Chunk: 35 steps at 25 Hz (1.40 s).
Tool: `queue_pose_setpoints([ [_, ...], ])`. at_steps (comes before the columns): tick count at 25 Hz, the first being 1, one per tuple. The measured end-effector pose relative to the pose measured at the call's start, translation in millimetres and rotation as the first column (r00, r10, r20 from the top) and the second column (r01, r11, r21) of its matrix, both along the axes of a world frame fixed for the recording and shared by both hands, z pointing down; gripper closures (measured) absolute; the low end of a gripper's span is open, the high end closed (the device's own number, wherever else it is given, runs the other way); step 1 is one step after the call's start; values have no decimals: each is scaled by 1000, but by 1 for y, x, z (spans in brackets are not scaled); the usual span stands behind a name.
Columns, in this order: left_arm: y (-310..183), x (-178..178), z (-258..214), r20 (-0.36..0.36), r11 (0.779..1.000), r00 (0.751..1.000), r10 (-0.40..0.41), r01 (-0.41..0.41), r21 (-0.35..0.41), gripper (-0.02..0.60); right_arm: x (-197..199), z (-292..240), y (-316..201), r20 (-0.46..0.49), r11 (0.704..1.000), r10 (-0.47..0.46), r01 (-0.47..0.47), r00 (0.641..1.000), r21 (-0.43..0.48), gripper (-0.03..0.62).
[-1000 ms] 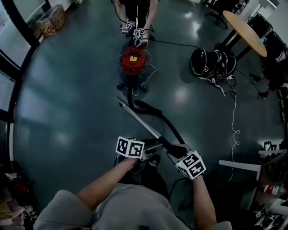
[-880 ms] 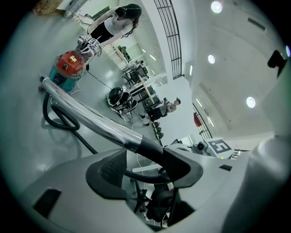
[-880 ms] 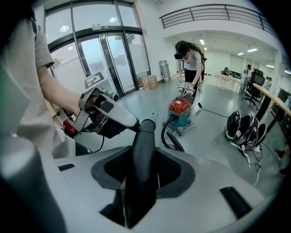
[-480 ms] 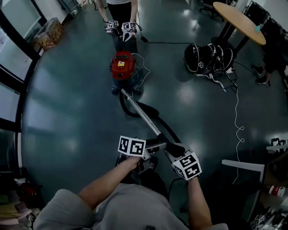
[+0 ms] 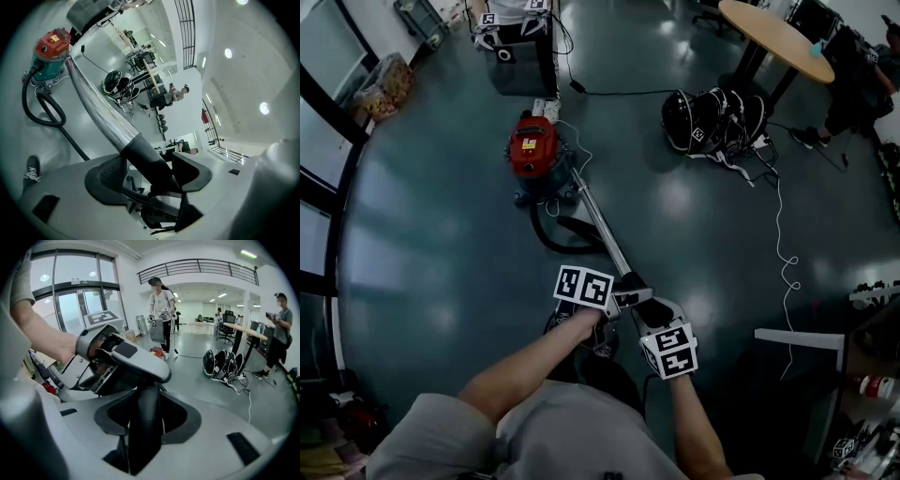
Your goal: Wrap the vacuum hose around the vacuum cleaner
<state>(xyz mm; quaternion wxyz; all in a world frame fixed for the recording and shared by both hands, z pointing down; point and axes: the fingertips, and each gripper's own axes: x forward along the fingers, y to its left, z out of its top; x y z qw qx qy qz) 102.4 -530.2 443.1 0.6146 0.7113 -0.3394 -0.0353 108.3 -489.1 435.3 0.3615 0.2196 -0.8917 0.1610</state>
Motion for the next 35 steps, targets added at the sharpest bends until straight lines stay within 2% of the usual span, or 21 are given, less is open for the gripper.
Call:
queue_pose_setpoints([
  [7, -18, -7, 8, 22, 994, 998, 59, -57, -97, 293, -10, 3, -17, -47, 999, 37, -35, 998, 24, 442],
  [14, -42, -23, 19, -20, 982, 993, 113, -115, -152, 290, -28, 13, -44, -96, 1000, 4, -3, 995, 13, 442],
  [18, -56, -51, 26, -60, 980, 994, 89, -98, -174, 290, -57, 15, -60, -135, 997, -64, 69, 989, 32, 442],
  [20, -65, -62, 33, -82, 977, 994, 75, -90, -192, 288, -71, 19, -68, -170, 996, -69, 77, 983, 39, 442],
  [26, -74, -80, 64, -105, 955, 988, 110, -135, -265, 301, -92, 49, -76, -193, 999, 2, -9, 981, -35, 442],
  [29, -79, -89, 82, -117, 945, 986, 120, -150, -291, 311, -104, 67, -78, -195, 996, -30, 14, 980, -84, 441],
  [35, -86, -92, 116, -93, 932, 976, 198, -217, -291, 322, -113, 101, -73, -178, 981, -78, 44, 981, -189, 381],
])
